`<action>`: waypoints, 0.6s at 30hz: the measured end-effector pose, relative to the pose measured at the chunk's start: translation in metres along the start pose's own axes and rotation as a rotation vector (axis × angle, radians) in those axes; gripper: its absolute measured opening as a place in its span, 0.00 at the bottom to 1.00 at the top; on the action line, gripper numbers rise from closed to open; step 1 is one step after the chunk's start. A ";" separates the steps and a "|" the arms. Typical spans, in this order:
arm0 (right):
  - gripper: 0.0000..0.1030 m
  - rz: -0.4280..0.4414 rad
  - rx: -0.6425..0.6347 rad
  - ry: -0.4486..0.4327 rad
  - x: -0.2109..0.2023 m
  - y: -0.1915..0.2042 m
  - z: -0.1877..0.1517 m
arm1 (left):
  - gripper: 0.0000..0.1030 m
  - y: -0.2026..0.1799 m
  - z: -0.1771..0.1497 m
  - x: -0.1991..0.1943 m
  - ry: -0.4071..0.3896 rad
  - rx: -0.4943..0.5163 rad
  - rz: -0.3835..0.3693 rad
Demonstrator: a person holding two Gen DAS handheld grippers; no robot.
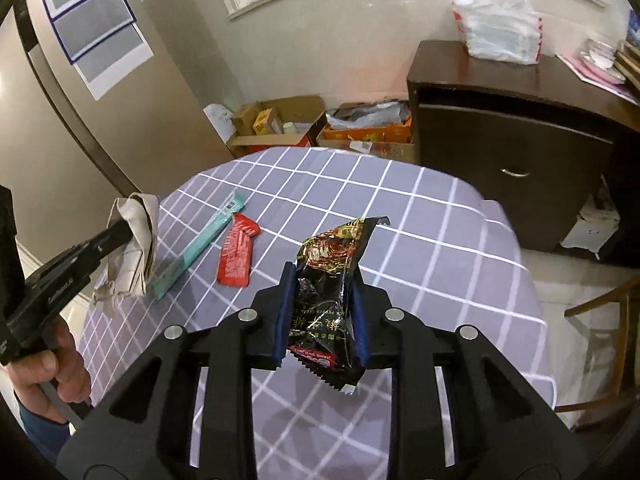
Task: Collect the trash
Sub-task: 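Grasp the black snack bag with the right tool while the left tool grasps the newspaper-printed paper bag, then carry the black bag and paper bag to the blue bin and open both tools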
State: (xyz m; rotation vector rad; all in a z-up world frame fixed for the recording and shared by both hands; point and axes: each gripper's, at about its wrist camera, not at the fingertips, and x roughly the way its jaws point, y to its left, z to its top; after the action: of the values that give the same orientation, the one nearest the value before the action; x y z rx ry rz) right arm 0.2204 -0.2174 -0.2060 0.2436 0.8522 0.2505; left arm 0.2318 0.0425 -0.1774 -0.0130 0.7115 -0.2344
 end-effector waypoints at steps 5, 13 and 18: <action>0.25 0.035 0.022 -0.059 -0.045 -0.010 -0.007 | 0.02 -0.027 -0.007 -0.033 -0.037 0.021 -0.029; 0.25 0.058 0.073 -0.166 -0.121 -0.046 -0.018 | 0.02 -0.082 -0.016 -0.071 -0.086 0.070 -0.105; 0.25 0.029 0.100 -0.236 -0.165 -0.074 -0.022 | 0.02 -0.129 -0.021 -0.085 -0.100 0.121 -0.173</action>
State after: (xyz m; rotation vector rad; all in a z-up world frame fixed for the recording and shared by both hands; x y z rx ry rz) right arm 0.1080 -0.3360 -0.1260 0.3719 0.6286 0.2017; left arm 0.1291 -0.0637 -0.1267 0.0293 0.5955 -0.4392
